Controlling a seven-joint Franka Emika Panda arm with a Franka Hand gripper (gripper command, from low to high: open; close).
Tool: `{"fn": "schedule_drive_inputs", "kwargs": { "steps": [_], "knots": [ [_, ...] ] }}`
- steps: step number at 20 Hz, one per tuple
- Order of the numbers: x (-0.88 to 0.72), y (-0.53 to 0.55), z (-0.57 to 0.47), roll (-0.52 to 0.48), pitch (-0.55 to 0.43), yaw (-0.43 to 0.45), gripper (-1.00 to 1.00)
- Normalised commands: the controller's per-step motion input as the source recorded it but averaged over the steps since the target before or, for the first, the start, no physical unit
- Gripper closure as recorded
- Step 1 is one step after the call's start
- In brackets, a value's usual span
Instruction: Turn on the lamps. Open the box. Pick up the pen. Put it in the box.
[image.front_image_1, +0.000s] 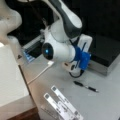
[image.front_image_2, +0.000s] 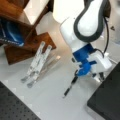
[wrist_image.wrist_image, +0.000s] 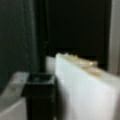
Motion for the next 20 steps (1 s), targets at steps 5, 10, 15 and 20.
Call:
{"fn": "schedule_drive_inputs", "kwargs": {
  "steps": [5,10,15,20],
  "knots": [
    [0.01,-0.05,-0.02,0.064,-0.005,-0.053,1.0],
    [-0.01,-0.06,0.08,0.028,0.052,-0.031,1.0],
    [-0.18,-0.01,0.31,-0.029,0.119,0.121,1.0],
    [-0.27,0.12,0.32,-0.107,0.097,0.265,1.0]
  ]
}}
